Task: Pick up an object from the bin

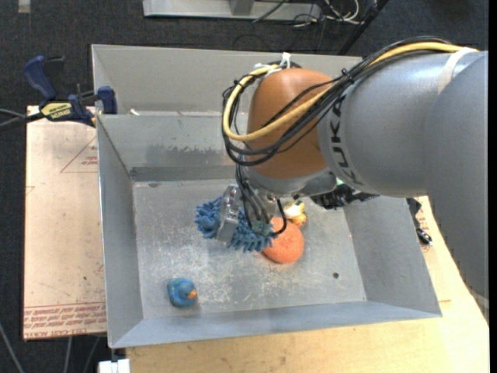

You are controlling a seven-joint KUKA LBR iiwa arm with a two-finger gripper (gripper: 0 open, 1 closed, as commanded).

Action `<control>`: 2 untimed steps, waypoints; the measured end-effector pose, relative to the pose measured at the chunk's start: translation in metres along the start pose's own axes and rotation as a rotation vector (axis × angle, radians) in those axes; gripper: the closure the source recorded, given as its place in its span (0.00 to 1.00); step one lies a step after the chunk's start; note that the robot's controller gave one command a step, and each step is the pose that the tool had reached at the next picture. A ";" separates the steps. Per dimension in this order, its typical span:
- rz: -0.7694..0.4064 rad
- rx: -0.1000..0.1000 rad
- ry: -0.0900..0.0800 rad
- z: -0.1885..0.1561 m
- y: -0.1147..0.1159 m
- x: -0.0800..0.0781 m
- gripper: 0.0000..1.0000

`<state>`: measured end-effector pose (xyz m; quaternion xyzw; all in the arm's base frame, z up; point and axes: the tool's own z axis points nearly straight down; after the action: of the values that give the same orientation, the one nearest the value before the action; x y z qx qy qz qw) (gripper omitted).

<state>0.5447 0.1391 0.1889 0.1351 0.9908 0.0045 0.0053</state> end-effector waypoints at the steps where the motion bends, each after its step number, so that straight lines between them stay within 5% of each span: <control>1: -0.040 0.000 -0.002 0.012 0.004 0.010 1.00; 2: 0.024 -0.001 -0.002 -0.112 0.035 0.008 1.00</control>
Offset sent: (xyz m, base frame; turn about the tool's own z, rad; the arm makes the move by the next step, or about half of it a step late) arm -0.0003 0.0339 0.1122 0.0279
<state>0.5450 0.1737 0.3012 0.1471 0.9891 0.0051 0.0066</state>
